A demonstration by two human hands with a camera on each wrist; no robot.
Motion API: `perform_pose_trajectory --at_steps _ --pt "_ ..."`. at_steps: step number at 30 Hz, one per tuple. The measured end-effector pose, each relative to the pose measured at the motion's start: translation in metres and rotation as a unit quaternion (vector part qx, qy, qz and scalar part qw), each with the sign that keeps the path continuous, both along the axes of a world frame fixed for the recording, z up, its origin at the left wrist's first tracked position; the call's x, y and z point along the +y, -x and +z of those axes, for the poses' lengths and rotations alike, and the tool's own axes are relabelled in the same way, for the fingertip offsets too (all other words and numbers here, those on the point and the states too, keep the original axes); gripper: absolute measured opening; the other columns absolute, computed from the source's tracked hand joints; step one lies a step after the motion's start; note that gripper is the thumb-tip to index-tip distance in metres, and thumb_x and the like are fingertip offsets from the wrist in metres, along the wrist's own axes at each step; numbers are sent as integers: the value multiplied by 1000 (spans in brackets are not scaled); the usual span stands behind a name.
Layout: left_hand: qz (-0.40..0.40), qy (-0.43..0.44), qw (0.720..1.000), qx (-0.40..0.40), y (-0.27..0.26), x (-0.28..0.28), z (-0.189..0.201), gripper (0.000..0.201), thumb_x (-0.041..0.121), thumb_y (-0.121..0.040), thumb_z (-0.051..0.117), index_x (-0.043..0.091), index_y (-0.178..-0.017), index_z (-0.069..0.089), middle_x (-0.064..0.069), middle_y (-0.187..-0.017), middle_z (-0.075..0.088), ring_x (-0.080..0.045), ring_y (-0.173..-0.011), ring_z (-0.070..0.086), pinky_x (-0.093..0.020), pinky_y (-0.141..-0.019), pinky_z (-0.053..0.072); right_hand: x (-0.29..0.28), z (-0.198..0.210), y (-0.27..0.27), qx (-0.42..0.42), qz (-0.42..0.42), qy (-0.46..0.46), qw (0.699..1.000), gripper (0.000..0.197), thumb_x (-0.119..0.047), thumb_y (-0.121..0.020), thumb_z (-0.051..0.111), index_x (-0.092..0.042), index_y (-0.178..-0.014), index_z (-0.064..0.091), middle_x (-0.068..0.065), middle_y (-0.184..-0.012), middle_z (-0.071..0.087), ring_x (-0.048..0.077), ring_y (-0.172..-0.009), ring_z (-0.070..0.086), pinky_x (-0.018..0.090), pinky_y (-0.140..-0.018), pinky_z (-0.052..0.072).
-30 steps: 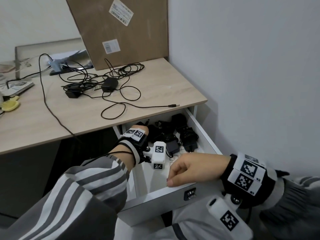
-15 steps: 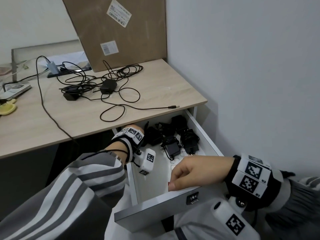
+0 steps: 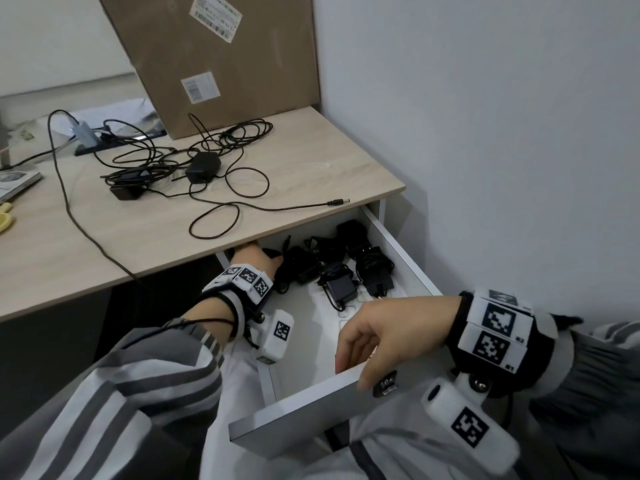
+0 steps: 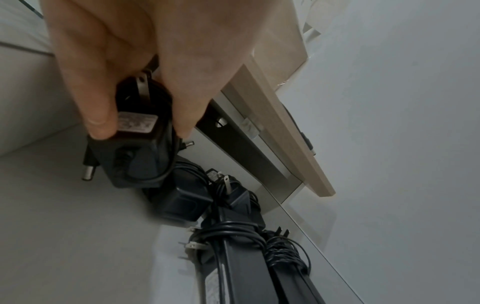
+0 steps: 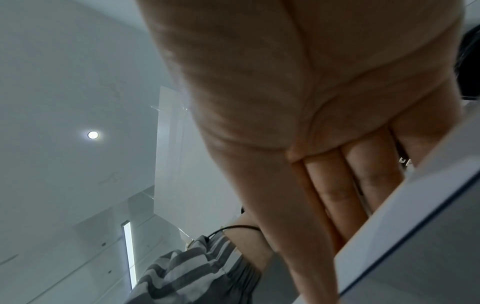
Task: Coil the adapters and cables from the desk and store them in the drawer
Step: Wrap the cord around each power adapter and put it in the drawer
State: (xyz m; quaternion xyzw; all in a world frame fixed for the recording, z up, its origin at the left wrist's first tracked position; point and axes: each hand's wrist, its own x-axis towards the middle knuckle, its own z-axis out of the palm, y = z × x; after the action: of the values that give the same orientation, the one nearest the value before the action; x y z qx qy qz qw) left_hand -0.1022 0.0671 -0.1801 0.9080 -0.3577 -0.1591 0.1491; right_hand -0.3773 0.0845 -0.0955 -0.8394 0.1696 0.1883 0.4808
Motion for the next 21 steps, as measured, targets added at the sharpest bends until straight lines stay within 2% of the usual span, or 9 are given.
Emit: perform_pose_trajectory --at_steps 3,6,9,11,13,16,18,19,21 --pt "-8 -31 999 -6 4 1 4 49 43 -87 60 2 -114 58 -16 -113 65 -34 -101 64 -40 -88 54 -1 -4 1 -1 -1 -4 1000 33 -1 -80 70 -11 -111 67 6 -105 72 13 -93 67 32 -93 53" --pt "-14 -76 997 -10 7 1 13 51 47 -90 53 1 -112 60 -14 -113 65 -31 -103 63 -38 -92 52 -2 -7 1 -3 -6 -8 1000 33 0 -81 69 -8 -113 66 5 -103 71 10 -91 66 31 -93 53" --pt "-36 -109 993 -37 6 -1 15 46 47 -93 49 4 -102 62 -13 -103 62 -30 -94 59 -33 -81 48 -2 -7 2 -8 -9 -4 1000 31 -1 -81 68 -10 -111 67 1 -98 70 10 -90 66 33 -93 53" --pt "-49 -115 990 -62 5 -2 11 44 46 -95 45 7 -105 62 -12 -98 60 -27 -86 54 -31 -73 42 -1 -7 1 -13 -10 2 1000 30 -2 -81 69 -11 -110 67 -1 -96 70 10 -90 66 35 -93 53" --pt "-71 -141 984 -82 7 -2 9 45 45 -97 43 8 -115 61 -12 -108 61 -28 -98 57 -31 -77 41 -1 -8 1 -18 -10 5 1000 30 -1 -81 68 -11 -109 68 0 -97 70 12 -90 66 36 -93 53" --pt "-83 -147 983 -66 11 -2 7 48 38 -92 58 3 -125 55 -13 -121 61 -29 -111 59 -32 -87 47 -1 -9 1 -19 -12 11 1000 29 -2 -81 68 -11 -109 68 4 -101 72 15 -92 67 36 -93 53" --pt "-102 -126 986 -51 12 1 3 69 31 -82 72 6 -139 42 -12 -125 59 -29 -110 60 -33 -88 51 -2 -10 1 -21 -13 14 1000 28 -3 -81 69 -12 -108 68 5 -103 72 19 -95 68 36 -93 53" --pt "-110 -118 986 -51 11 2 1 74 26 -78 75 8 -140 39 -12 -126 59 -29 -110 60 -34 -89 52 -2 -11 1 -21 -13 16 1000 28 -4 -81 69 -12 -108 68 5 -103 72 19 -96 68 37 -93 53" --pt "-124 -114 984 -55 9 2 -1 67 19 -74 77 10 -133 47 -11 -123 61 -28 -109 61 -36 -92 51 -2 -12 1 -20 -13 16 1000 28 -5 -81 69 -13 -108 68 4 -103 72 19 -97 68 37 -94 52"
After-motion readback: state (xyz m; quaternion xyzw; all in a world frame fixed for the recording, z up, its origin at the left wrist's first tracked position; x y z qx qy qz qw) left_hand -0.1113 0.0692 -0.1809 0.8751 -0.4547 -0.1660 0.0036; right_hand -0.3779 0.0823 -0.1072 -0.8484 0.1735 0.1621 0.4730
